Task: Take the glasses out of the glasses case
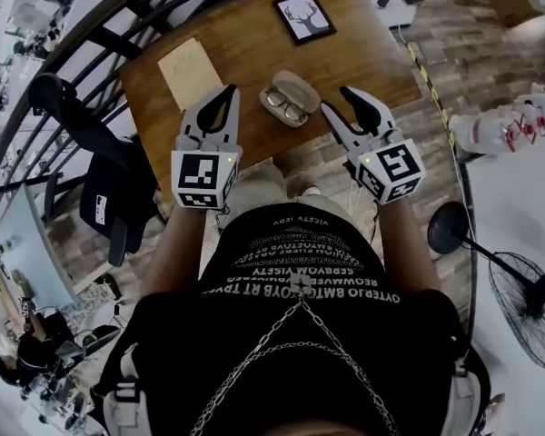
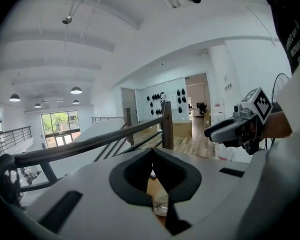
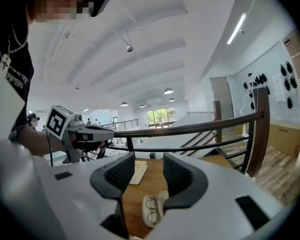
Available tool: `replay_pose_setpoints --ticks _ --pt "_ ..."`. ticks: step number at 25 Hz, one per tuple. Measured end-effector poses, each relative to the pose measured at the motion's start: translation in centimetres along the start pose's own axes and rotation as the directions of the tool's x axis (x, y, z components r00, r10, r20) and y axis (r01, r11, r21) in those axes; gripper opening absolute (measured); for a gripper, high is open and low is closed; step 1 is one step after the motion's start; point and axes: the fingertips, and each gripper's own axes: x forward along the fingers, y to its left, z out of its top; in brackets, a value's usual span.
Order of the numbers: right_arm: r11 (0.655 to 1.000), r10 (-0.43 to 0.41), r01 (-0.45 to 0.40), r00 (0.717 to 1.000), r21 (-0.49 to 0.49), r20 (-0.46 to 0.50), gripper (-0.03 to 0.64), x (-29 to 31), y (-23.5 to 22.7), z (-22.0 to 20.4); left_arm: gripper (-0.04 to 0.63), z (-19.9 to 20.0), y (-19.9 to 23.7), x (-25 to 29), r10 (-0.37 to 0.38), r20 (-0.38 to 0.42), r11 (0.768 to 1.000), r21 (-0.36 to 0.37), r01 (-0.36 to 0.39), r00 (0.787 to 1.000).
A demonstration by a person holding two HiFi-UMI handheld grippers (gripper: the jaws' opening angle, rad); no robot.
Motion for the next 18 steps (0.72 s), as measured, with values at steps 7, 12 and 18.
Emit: replay_pose_setpoints --ticks 7,12,18 --pt "0.998 -0.039 0.041 0.997 0.038 -0.061 0.181 3.2 -1.0 -1.9 0.025 -0.4 2.2 2.8 -0.057 -0.018 0.998 0.000 0.057 0.998" --pt "0.997 -0.044 0.051 0.993 0.061 -0.113 0.181 6.0 -1.3 -4.2 0.025 -1.5 3.6 4.6 -0.081 -0.039 0.997 -0.008 0.081 0.996" --pt "0.995 -0.019 0.038 0.983 0.097 -0.183 0.181 9.3 -1.2 -7.9 0.025 -3.4 5.1 6.2 -0.096 -0.068 0.995 -0.027 0.094 0.993"
